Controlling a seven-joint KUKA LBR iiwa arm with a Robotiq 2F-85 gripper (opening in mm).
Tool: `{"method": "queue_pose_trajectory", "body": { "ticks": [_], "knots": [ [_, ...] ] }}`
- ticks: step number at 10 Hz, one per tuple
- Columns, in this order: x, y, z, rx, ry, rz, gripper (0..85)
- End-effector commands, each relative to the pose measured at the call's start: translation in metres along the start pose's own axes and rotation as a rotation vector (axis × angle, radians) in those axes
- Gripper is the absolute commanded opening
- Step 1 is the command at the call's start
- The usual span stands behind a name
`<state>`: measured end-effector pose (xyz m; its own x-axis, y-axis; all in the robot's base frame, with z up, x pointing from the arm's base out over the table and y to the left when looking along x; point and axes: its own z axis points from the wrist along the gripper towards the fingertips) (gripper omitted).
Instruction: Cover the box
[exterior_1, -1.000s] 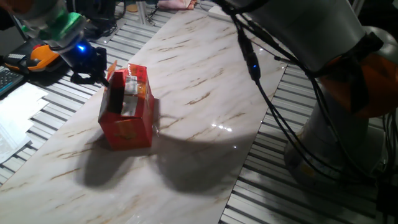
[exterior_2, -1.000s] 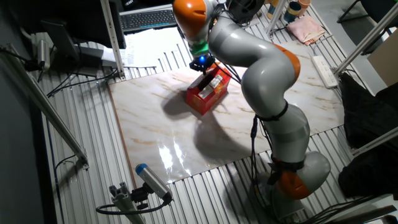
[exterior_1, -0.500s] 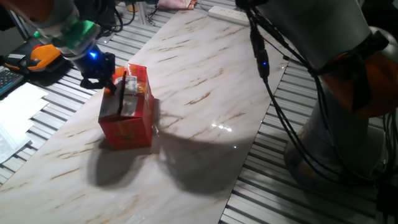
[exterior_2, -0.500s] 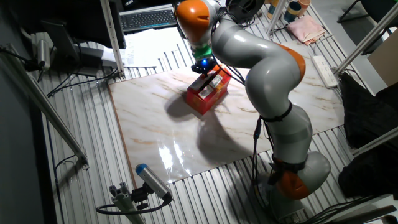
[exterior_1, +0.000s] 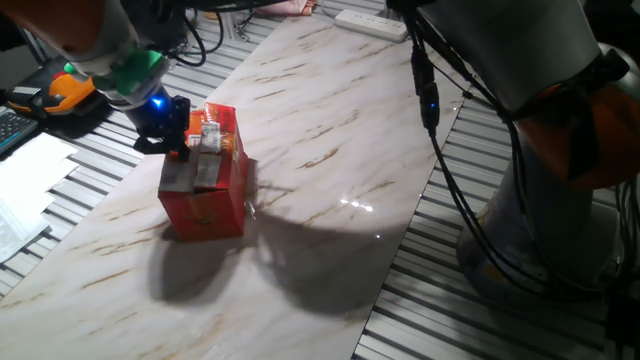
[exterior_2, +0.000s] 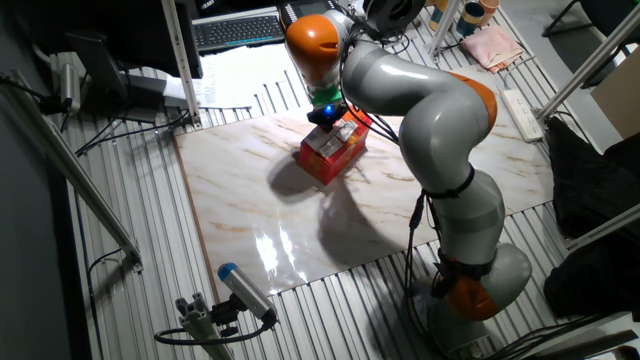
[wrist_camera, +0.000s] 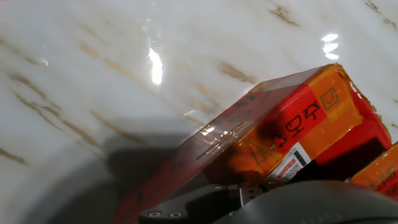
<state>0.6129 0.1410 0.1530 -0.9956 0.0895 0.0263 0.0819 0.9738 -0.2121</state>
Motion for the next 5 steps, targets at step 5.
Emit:
{"method": "queue_pose_trajectory", "body": {
  "ticks": [5],
  "knots": [
    [-0.0029,0.0014,0.0080,-0.013,-0.005,0.003,0.0]
  ]
}}
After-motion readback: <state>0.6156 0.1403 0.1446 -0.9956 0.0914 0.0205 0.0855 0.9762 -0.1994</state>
